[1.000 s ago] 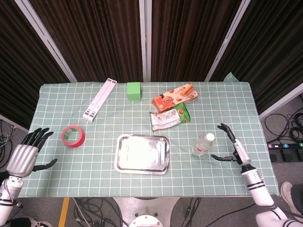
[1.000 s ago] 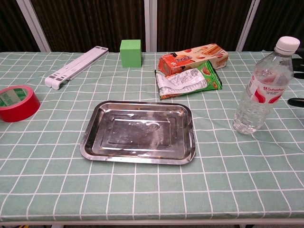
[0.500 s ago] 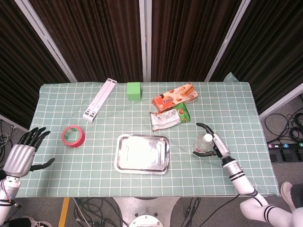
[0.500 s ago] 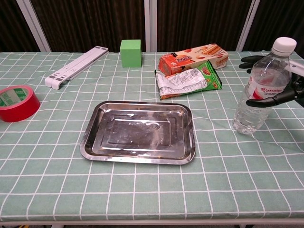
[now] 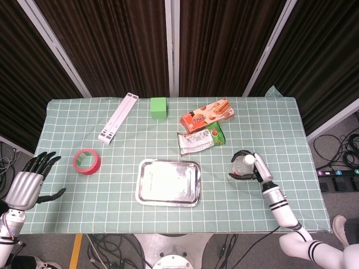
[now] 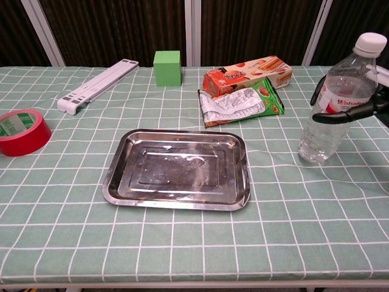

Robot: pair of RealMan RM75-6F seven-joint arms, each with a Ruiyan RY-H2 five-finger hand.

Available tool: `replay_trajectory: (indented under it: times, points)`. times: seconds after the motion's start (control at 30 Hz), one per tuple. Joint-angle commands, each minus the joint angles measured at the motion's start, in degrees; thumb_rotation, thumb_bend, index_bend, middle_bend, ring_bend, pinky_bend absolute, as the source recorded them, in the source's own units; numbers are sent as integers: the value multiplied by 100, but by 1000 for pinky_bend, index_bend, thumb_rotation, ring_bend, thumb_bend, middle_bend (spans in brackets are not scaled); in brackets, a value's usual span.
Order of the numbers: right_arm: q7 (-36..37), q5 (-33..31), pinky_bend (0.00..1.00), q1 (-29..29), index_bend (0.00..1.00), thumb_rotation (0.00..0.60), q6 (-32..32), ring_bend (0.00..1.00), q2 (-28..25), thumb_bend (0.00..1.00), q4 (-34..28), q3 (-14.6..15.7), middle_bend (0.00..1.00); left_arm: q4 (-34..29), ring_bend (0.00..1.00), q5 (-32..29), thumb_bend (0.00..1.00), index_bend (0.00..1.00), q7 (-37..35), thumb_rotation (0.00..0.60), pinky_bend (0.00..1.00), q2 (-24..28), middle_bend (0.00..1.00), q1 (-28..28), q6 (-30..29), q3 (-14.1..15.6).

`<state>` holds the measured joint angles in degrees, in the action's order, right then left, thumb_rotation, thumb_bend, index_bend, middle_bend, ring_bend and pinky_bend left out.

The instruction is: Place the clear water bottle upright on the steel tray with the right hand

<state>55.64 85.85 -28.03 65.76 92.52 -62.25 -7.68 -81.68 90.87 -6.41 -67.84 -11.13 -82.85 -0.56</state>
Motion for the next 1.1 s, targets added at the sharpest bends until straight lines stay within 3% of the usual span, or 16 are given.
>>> replay_trajectory:
  times: [0.03, 0.37, 0.6, 0.67, 0.8, 0.9, 1.0, 1.1]
  points:
    - [-276, -15, 350, -51, 625, 600, 148, 319, -239, 87, -425, -151, 493, -15, 97, 6, 218, 183, 4, 449, 163, 4, 187, 0, 0, 5]
    - [-1212, -135, 381, -346, 647, 600, 245, 346, -833, 97, -2080, -694, 516, -65, 96, -24, 219, 182, -11, 451, 164, 11, 187, 28, 11, 26]
    - [-1195, -1058, 394, -350, 654, 600, -905, 357, -346, 101, -1106, -366, 522, -34, 97, -31, 219, 182, -39, 450, 163, 2, 187, 44, -7, 23]
    - [-1095, -798, 394, -387, 655, 600, -698, 357, -349, 101, -1199, -410, 522, -41, 97, -13, 219, 182, -10, 450, 164, 9, 187, 33, -6, 22]
    - [-1088, -47, 395, -481, 657, 600, 127, 357, -779, 101, -2167, -729, 524, -118, 97, 0, 219, 182, 66, 450, 163, 25, 187, 2, -1, -5]
    - [-1270, 58, 402, -410, 661, 600, 449, 362, -1048, 101, -2689, -847, 528, -181, 97, 19, 219, 183, 128, 451, 163, 24, 187, -20, 0, -18]
    - [-1342, -273, 406, -266, 663, 600, 300, 363, -1046, 101, -2551, -680, 530, -210, 96, 16, 218, 183, 154, 452, 163, 15, 187, -14, -2, -12]
    - [-1242, -767, 406, -204, 663, 600, -278, 363, -764, 101, -1855, -384, 529, -192, 97, 15, 219, 182, 166, 453, 164, 8, 187, 3, 12, 18]
